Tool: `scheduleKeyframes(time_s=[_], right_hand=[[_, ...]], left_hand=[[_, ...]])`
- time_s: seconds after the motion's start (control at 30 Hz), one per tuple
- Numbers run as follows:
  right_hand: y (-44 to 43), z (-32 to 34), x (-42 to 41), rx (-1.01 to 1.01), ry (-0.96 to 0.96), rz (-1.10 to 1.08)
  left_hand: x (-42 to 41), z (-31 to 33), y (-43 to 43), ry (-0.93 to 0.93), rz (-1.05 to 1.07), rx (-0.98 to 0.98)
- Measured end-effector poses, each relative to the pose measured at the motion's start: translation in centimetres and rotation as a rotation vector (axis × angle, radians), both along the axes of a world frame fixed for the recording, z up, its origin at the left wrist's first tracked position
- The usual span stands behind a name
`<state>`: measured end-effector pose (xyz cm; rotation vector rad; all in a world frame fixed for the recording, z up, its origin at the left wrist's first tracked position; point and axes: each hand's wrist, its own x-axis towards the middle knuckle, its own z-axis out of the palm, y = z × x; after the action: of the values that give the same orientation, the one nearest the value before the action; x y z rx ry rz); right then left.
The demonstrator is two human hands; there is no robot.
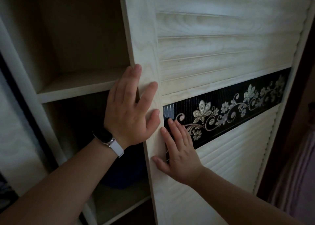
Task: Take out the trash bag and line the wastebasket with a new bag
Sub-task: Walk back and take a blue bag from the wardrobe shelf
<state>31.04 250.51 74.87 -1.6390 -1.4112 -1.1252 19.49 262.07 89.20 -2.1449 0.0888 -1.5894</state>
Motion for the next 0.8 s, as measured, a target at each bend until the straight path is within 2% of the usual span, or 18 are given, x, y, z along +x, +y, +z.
scheduleKeyframes(time_s=[0.4,0.63,0.8], right_hand=[[-3.7,-0.1,6.5,-0.088,0.017,-0.089],[-5.2,0.1,9.2,-0.192,0.072,-0.162],[-5.9,0.3,11.1,-0.142,0.052,-0.163]], left_hand=[[7.9,0.3,-3.4,0.046,-0.042,-0.012],[12.3,0.1,-3.8,0.013,-0.125,-0.007],[14.6,0.1,-4.5,-0.014,-0.125,-0.007]])
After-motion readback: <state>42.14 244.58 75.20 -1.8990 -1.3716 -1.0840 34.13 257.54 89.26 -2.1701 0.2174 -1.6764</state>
